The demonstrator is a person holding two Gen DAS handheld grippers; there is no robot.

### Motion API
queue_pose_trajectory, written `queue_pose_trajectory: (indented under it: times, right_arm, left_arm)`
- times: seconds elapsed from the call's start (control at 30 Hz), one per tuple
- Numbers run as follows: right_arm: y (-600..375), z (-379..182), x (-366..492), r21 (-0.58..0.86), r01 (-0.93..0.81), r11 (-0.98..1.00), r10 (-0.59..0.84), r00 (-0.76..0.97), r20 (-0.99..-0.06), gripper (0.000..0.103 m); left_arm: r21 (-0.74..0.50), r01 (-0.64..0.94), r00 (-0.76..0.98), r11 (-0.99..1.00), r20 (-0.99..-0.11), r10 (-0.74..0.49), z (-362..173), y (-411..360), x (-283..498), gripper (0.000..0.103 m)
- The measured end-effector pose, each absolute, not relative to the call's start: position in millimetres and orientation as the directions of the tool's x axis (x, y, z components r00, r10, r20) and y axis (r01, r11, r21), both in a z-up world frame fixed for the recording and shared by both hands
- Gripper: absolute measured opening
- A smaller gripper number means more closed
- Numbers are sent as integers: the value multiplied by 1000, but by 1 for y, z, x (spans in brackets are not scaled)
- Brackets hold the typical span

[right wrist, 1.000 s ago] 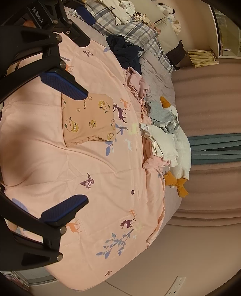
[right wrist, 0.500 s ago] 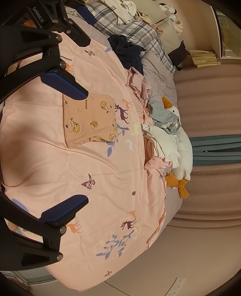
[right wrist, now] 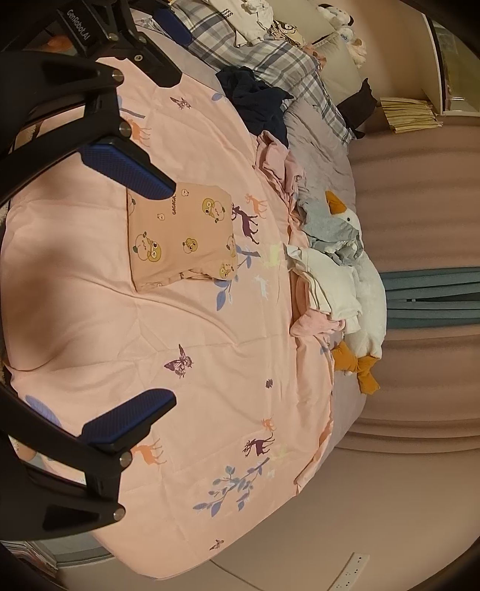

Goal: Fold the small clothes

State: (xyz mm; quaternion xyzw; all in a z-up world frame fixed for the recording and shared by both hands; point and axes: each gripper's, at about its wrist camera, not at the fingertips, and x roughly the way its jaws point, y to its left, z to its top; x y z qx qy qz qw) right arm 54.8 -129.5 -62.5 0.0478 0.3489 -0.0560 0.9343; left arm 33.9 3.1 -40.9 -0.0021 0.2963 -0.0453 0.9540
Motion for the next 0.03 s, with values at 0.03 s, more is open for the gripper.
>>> queue_pose_trajectory:
  times: [0.03]
  right_arm:
    - [-130,-62,55,51,136,989,-69,750,-657,103]
  left_arm:
    - [-34,85,821,996,-565,-89,-41,3,33,102]
